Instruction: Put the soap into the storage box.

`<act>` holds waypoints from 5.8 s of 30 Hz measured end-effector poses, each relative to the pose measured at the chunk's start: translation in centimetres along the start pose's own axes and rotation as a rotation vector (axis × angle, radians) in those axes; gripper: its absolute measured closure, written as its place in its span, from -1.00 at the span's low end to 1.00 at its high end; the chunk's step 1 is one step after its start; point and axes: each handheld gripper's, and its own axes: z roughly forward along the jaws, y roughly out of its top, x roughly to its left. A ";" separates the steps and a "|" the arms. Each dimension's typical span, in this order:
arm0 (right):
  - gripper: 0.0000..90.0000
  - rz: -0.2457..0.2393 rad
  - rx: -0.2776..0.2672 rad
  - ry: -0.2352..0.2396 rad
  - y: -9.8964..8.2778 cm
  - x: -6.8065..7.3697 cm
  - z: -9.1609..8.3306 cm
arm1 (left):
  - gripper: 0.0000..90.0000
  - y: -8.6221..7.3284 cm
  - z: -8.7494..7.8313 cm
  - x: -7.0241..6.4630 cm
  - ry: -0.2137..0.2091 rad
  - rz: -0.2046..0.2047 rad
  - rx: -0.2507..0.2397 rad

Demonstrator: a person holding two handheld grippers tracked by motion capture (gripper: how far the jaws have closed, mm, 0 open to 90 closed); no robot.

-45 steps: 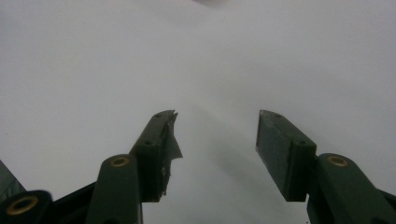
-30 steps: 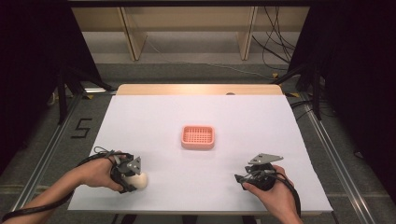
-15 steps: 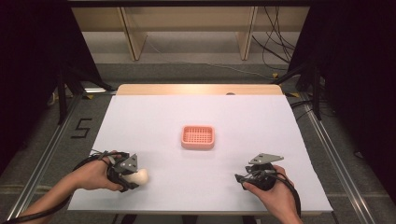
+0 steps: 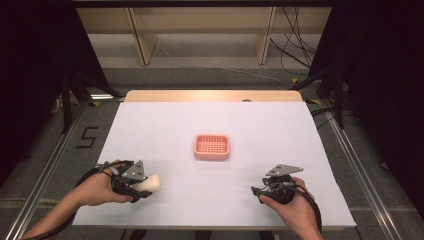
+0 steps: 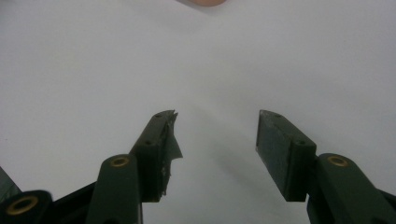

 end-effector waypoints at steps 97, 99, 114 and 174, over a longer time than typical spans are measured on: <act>0.07 0.049 -0.085 -0.039 -0.9 0.1 -2.0 | 0.11 8.3 0.6 3.3 0.101 0.079 -0.105; 0.07 0.015 -0.101 -0.041 -0.9 -0.1 -1.9 | 0.11 8.4 0.7 3.3 0.098 0.076 -0.109; 0.07 0.030 -0.098 -0.036 -0.9 0.0 -2.0 | 0.11 9.3 1.3 3.6 0.105 0.077 -0.116; 0.07 0.018 -0.105 -0.050 -0.9 0.0 -2.1 | 0.11 13.4 3.5 4.9 0.095 0.093 -0.157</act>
